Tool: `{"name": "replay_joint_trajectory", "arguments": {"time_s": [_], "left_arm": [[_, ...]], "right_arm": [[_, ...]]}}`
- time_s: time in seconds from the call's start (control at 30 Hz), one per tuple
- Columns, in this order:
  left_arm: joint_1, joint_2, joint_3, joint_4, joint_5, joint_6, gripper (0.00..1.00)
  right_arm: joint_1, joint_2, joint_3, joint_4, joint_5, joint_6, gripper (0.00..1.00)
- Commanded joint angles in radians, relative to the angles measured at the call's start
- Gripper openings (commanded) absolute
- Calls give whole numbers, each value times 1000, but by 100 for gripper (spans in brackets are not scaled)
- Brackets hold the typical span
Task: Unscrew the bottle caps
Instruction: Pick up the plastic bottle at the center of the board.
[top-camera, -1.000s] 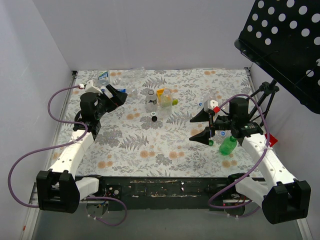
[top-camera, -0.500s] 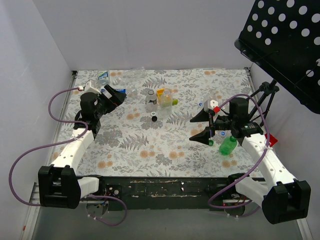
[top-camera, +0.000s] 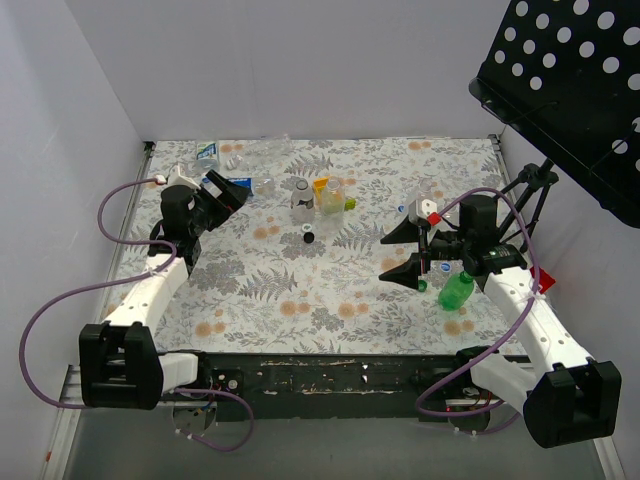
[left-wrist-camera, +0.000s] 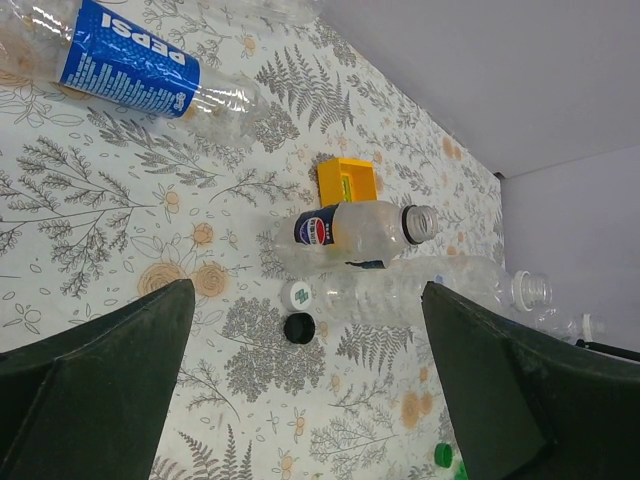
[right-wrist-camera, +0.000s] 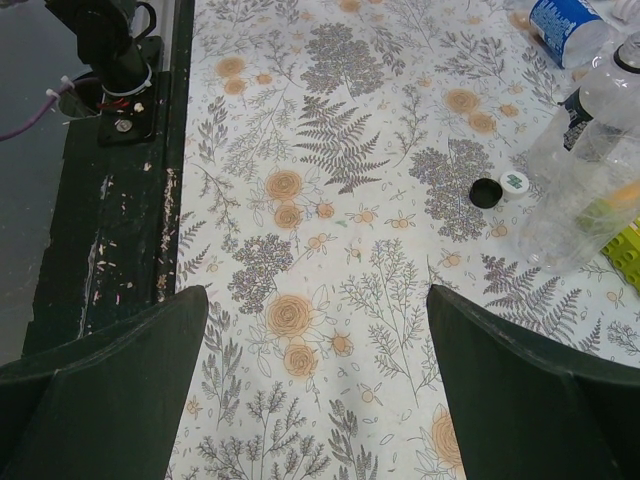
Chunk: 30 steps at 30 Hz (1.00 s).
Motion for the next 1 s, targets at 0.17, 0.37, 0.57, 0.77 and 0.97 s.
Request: {"name": "replay_joint_trajectory", "arguments": {"time_s": [0.17, 0.37, 0.57, 0.77, 0.97], "left_arm": [[15, 24, 4, 23, 11, -27, 98], [21, 47, 18, 16, 11, -44, 98], [27, 70, 36, 13, 4, -73, 98], [38, 107, 62, 8, -1, -103, 98], [53, 213, 172, -76, -39, -182, 98]], "right_arm": [[-6, 0, 9, 17, -17, -2, 98], [-7, 0, 7, 19, -16, -2, 98], [-7, -1, 7, 20, -16, 1, 98], [-9, 0, 9, 20, -17, 3, 98], [-9, 5, 14, 23, -23, 6, 98]]}}
